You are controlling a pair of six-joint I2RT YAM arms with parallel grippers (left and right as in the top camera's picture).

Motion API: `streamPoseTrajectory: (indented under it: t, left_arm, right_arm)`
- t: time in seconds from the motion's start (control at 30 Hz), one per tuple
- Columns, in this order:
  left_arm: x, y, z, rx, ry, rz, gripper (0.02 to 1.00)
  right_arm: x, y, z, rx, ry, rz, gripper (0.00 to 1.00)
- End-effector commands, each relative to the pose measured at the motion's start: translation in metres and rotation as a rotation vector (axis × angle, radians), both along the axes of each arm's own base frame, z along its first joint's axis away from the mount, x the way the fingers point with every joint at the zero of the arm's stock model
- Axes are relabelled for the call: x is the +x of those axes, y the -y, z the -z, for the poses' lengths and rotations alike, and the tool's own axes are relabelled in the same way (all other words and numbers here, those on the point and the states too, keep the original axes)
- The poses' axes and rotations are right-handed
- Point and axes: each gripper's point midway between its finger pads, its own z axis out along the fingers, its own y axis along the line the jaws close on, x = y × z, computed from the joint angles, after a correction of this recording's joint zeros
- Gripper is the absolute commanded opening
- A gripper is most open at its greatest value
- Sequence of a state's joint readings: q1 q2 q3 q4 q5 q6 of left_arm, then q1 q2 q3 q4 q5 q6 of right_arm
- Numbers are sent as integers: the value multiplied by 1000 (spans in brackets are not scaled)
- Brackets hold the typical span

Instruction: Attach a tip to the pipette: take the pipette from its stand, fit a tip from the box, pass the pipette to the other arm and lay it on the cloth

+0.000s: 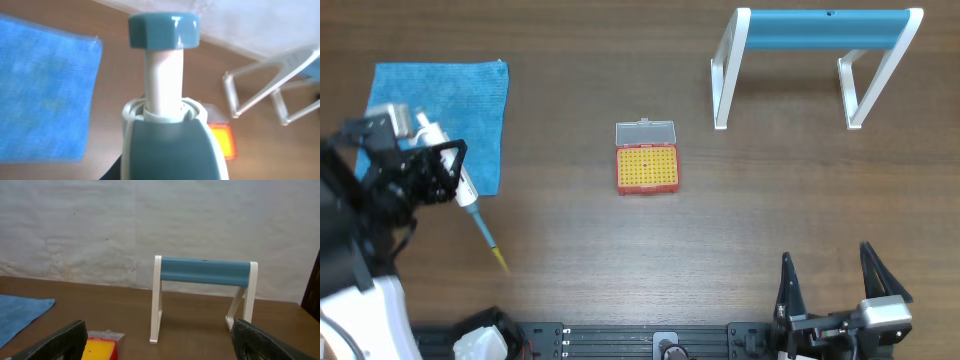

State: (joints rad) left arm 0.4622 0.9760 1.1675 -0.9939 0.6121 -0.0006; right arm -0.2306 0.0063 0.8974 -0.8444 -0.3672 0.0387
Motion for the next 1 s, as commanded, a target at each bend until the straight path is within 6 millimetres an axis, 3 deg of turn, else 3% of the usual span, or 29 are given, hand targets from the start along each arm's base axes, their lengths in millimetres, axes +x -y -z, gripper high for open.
streamPoseTrajectory:
  t: [0.03,0.17,0.27,0.43,0.63,0.87,1.0]
  left_arm:
    - [31,-23,37,154,-262,34,27]
    - [55,-30,60,197,-390,50,27]
    - [70,-43,69,259,-438,25,27]
    - [89,-57,76,301,-512,52,27]
    - [108,-78,89,330,-628,45,25]
    - [135,-88,121,331,-660,62,25]
    - [140,-96,136,354,-686,59,27]
  right_arm:
    - [16,9,2,-76,41,37,934]
    - [38,18,23,-67,10,61,932]
    - [58,23,51,-45,-42,59,932]
    - [84,29,80,-14,-53,58,932]
    - [100,41,113,-5,-101,102,932]
    - [120,45,152,-3,-110,98,932]
    - [127,47,181,4,-149,98,934]
